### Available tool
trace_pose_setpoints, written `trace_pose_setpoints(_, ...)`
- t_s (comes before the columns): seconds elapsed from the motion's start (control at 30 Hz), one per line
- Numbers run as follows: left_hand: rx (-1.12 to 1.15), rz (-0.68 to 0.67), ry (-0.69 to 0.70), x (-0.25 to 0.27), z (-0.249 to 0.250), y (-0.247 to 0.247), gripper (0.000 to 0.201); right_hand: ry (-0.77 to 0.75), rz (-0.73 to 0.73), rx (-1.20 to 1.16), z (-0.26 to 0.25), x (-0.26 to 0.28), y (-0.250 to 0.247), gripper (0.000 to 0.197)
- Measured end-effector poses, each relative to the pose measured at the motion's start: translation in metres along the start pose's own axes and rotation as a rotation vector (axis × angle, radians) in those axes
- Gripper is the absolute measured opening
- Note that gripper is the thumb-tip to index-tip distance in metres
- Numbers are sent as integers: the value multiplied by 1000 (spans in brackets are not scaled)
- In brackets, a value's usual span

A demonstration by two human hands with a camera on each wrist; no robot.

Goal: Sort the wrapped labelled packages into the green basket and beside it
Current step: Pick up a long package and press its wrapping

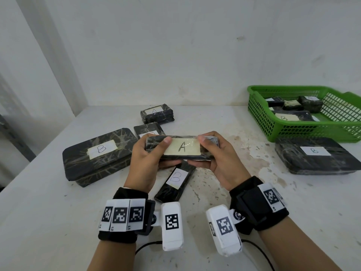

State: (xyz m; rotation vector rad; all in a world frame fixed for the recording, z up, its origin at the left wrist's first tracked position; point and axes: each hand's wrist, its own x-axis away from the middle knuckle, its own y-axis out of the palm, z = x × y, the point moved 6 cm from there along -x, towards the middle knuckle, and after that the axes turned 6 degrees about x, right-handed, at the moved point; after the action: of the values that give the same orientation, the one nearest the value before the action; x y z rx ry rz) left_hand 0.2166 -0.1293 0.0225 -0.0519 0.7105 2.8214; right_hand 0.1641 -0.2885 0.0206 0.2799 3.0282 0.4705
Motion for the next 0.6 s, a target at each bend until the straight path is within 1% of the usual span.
trace_pose_setpoints(0.07, 21, 18, -2, -1, 1, -2, 7, 24, -57, -51, 1, -1, 2, 17)
trace_pose_setpoints(0.13, 64, 10, -18, -2, 2, -4, 7, 10, -61, -58, 2, -2, 1, 7)
trace_pose_setpoints(0.23, 167, -65, -70, -2, 0, 0, 28, -8, -28, -62, 1, -2, -1, 8)
trace_pose_setpoints(0.27, 193, -86, -74, -2, 0, 1, 29, -5, -27, -78, 0, -3, -2, 8)
trace_pose_setpoints(0.33, 175, -81, -43, -2, 1, 1, 24, 18, -48, -120, -3, -2, -3, 16)
trace_pose_setpoints(0.4, 133, -61, -12, -2, 1, -2, 25, 55, -92, -156, -2, -2, -3, 26)
trace_pose_setpoints(0.43, 129, -62, -5, -2, 1, -2, 25, 66, -113, -164, -2, -2, -2, 27)
trace_pose_setpoints(0.53, 145, -87, -23, -2, 0, -2, 27, 67, -104, -147, -1, -2, -3, 33)
trace_pose_setpoints(0.6, 176, -125, -48, -2, -1, 0, 34, 58, -92, -146, -2, -3, -4, 35)
